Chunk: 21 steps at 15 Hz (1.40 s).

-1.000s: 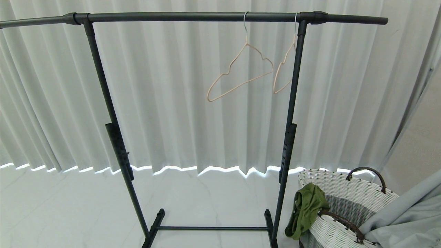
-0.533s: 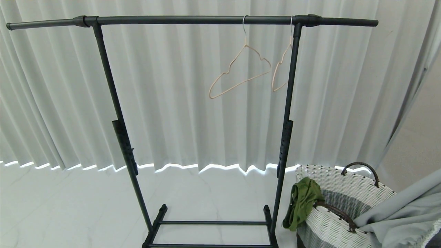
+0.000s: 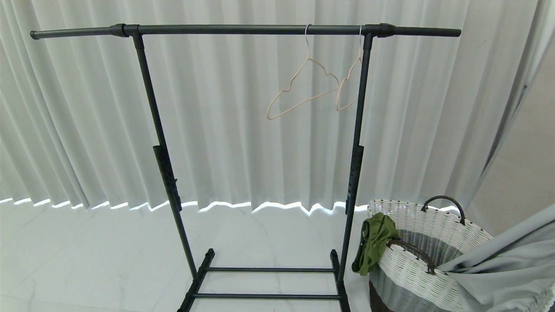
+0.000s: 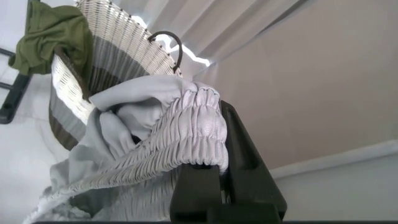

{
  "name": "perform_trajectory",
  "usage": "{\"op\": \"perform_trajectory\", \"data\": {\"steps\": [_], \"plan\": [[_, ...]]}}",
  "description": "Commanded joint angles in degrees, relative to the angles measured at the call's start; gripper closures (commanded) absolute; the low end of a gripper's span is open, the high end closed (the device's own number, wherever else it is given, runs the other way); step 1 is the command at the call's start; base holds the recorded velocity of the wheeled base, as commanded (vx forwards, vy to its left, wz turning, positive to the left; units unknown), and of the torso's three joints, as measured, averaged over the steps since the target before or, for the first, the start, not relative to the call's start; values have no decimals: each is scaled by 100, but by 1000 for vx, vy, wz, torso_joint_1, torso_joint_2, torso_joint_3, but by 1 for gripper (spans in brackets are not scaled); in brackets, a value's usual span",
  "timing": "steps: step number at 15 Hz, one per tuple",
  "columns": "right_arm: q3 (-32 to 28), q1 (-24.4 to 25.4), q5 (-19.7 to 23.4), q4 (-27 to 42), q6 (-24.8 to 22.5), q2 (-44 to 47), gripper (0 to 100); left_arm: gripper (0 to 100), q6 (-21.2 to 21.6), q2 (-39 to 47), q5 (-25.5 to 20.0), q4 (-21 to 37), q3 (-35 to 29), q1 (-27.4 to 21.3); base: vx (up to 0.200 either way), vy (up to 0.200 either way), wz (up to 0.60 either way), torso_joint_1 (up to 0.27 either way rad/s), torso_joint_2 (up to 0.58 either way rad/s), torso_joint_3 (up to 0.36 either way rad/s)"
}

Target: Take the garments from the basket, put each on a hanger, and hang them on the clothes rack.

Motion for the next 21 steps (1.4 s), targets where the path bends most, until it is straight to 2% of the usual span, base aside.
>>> {"op": "perform_trajectory", "data": {"steps": [1, 2, 17, 21], "plan": [[-9, 15, -1, -5, 4, 71, 100, 0, 1, 9, -83, -2, 0, 8, 0, 0, 0, 0, 0, 0], [-9, 15, -1, -5, 4, 71, 100, 0, 27, 9, -110, -2, 0, 8, 0, 0, 0, 0, 0, 0], [-26, 15, 8, -5, 13, 124, 100, 0, 1, 9, -136, -11, 0, -1, 0, 200, 0, 2, 2, 1], [-53, 15, 8, -67, 13, 107, 100, 0, 80, 9, -118, -2, 0, -1, 0, 0, 0, 0, 0, 0]]}}
